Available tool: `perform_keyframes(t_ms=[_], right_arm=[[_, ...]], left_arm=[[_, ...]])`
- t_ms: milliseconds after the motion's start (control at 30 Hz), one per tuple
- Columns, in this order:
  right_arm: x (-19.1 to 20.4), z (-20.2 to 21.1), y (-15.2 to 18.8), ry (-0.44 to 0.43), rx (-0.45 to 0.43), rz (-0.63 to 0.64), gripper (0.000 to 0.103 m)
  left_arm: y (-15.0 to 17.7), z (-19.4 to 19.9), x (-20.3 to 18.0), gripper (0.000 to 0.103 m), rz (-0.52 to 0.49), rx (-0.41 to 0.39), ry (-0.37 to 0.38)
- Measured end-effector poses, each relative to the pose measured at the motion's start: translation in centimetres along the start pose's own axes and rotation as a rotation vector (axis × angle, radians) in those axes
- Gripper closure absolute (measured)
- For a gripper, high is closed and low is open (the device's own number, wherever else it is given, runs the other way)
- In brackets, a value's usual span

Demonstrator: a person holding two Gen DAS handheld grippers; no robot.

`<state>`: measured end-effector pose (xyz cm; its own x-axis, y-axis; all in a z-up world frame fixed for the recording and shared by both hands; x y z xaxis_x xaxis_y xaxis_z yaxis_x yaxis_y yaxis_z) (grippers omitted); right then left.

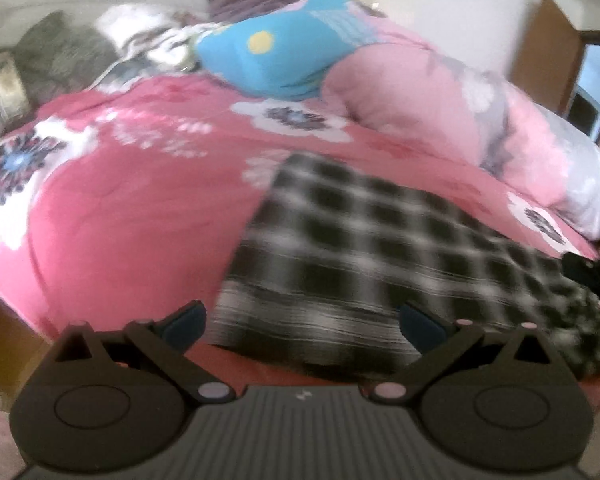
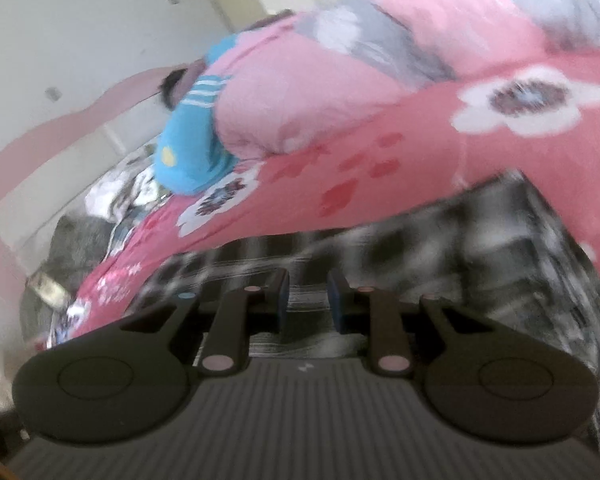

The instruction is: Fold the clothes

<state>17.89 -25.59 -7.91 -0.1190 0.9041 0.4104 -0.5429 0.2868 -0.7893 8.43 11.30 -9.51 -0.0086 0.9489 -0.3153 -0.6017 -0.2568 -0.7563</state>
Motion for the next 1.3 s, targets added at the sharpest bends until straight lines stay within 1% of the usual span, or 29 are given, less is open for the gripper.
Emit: perform_keyframes(t_ms=[100, 200, 267, 367, 433, 533, 600, 667, 833, 1000, 1100, 1233, 1300], right_arm=[[2.1, 0.1, 0.7, -0.009, 0.006, 0.079, 0.081], [4.4, -0.4, 2.1, -0.013, 0.045, 0.128, 0.079], [6.2, -1.0, 3.2, 0.001, 0.066, 0.188, 0.079], [8.9, -2.0, 4.5, 0.042, 0.074, 0.299, 0.075], [10.2, -2.5, 5.1, 0.049, 0.075, 0.333, 0.074], [12.0, -3.3, 5.9, 0.066, 0.075, 0.383, 0.068], [12.5, -3.5, 6.3, 0.088, 0.070, 0.417, 0.061], [13.0, -3.6, 6.7, 0.102, 0.066, 0.452, 0.057], [13.2, -3.5, 6.8, 0.119, 0.065, 0.473, 0.055], [13.5, -3.6, 6.8, 0.133, 0.062, 0.471, 0.053], [14.7, -2.8, 6.6, 0.099, 0.031, 0.490, 0.053], [18.1, -1.4, 7.5, 0.009, -0.027, 0.631, 0.053], [20.1, -1.2, 8.6, -0.055, -0.033, 0.705, 0.053]], left_arm=[[0.0, -0.5, 1.9, 0.000, 0.044, 0.011, -0.011], [0.1, -0.8, 3.1, 0.000, 0.073, 0.013, 0.005], [0.3, -0.8, 3.5, 0.001, 0.080, 0.009, 0.005], [0.4, -0.9, 3.9, 0.003, 0.077, 0.004, 0.007], [0.5, -1.0, 4.1, 0.003, 0.075, 0.001, 0.010], [0.6, -1.3, 4.5, 0.009, 0.080, -0.003, 0.017], [0.8, -1.3, 4.8, 0.015, 0.089, -0.014, 0.021], [1.0, -1.2, 5.1, 0.016, 0.101, -0.028, 0.040], [1.2, -0.9, 5.7, 0.025, 0.118, -0.057, 0.081], [1.3, -0.4, 6.6, 0.037, 0.150, -0.062, 0.104], [1.0, 0.1, 7.8, 0.040, 0.197, -0.078, 0.106], [0.5, 0.4, 9.8, 0.042, 0.249, -0.094, 0.081], [0.2, 0.5, 10.8, 0.045, 0.278, -0.099, 0.072]])
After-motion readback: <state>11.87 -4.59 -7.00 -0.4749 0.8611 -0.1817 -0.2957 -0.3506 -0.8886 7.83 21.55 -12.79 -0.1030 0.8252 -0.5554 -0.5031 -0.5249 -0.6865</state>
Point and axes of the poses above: each gripper's, at about its wrist camera, not at the fingertips, and z roughly against the way its jaws point, x to its left, y to its underside, the point moved 6 cm from there along -z, roughly the way its jaws point, and after that the axes turned 8 degrees about y, right-handed, at the moved point
